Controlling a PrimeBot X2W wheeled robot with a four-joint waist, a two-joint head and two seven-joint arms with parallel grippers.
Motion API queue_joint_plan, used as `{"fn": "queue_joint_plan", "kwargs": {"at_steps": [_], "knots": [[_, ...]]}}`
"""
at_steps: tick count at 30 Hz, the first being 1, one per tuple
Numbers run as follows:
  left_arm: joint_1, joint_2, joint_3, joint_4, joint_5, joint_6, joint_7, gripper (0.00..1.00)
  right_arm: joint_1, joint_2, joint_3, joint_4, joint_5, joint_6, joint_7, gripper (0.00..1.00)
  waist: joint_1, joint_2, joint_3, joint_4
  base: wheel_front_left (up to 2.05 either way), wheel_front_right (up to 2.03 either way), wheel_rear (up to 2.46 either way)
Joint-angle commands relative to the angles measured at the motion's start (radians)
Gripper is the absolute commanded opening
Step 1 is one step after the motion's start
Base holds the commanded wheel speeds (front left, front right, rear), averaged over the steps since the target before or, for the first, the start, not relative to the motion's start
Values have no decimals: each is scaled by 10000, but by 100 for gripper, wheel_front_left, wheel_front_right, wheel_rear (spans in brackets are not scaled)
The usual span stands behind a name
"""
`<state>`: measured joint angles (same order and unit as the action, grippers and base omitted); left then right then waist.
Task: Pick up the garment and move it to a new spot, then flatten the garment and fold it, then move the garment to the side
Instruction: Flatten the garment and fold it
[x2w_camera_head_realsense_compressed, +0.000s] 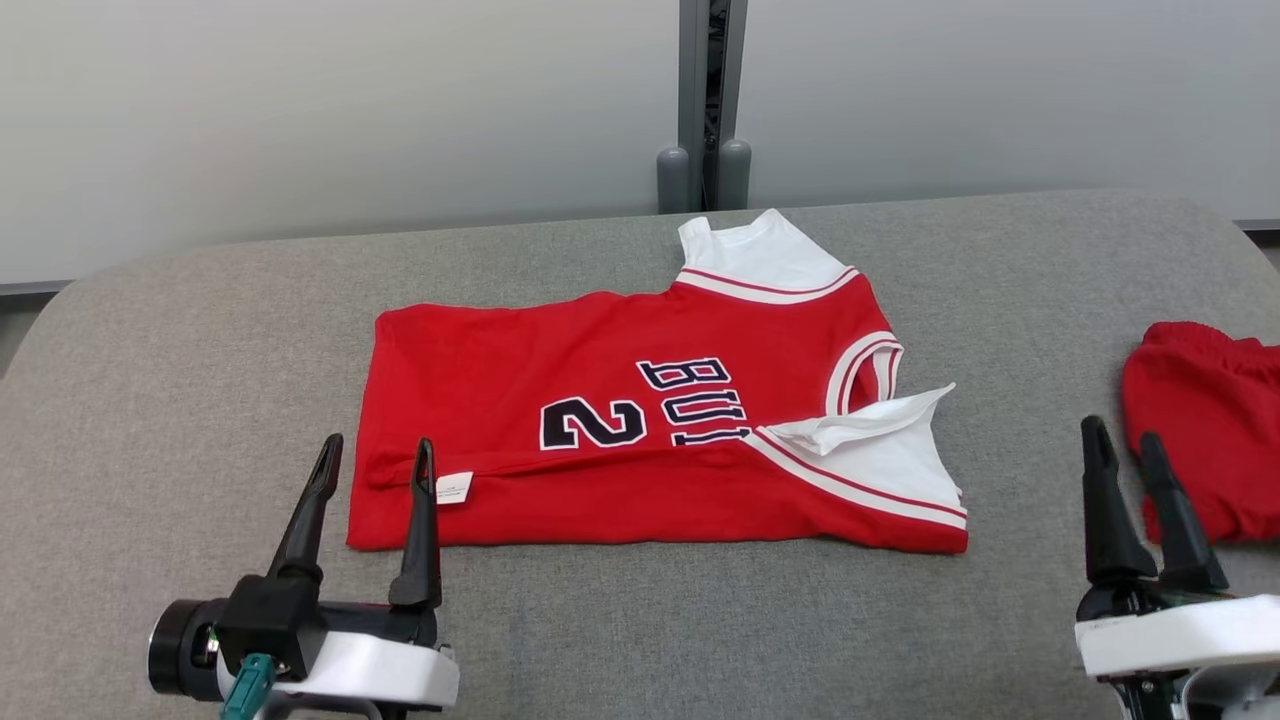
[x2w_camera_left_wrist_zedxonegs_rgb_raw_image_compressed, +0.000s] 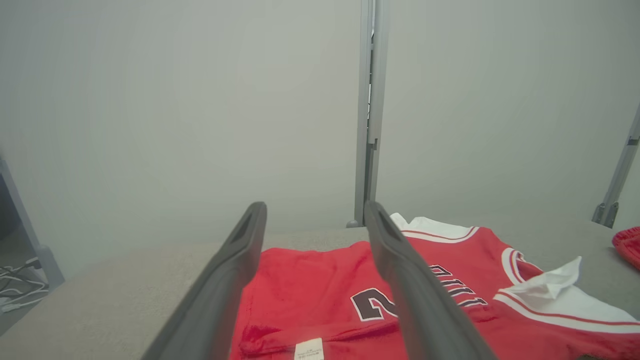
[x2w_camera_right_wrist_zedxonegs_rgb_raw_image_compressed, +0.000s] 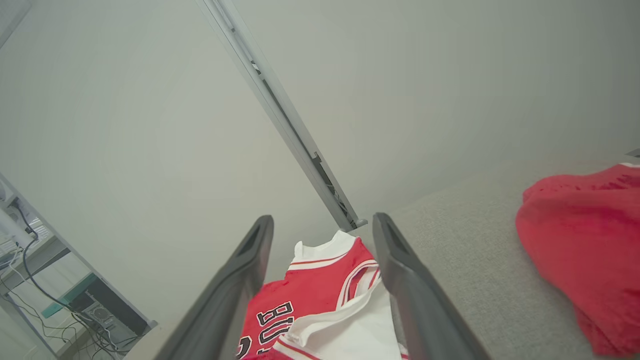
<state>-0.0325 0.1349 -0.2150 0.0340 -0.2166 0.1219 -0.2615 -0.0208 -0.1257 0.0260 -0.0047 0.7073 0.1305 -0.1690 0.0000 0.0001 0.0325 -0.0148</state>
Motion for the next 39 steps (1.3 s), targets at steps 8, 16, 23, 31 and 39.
{"fn": "queue_joint_plan", "kwargs": {"at_steps": [8,16,23,31,39], "knots": [[761,-630,660,243,742,-1018,-36,100,582,47,353,698,-452,5,-448,100,0,-1,8,55,0,0,0],[705,-799,1073,418,930,-1317,-37,100,383,32,508,974,-306,5,-579,100,0,-1,17,34,0,0,0],[841,-822,987,793,886,-1496,-35,100,393,36,511,1323,-247,5,-280,100,0,-1,41,4,0,0,0],[236,-813,712,3268,615,-1729,-36,100,-3,450,193,2645,-155,5,1212,100,0,-1,362,-111,0,0,0],[-781,-745,866,4874,935,-1660,-36,100,-684,674,252,3108,807,5,2221,100,0,-1,830,-109,0,0,0]]}}
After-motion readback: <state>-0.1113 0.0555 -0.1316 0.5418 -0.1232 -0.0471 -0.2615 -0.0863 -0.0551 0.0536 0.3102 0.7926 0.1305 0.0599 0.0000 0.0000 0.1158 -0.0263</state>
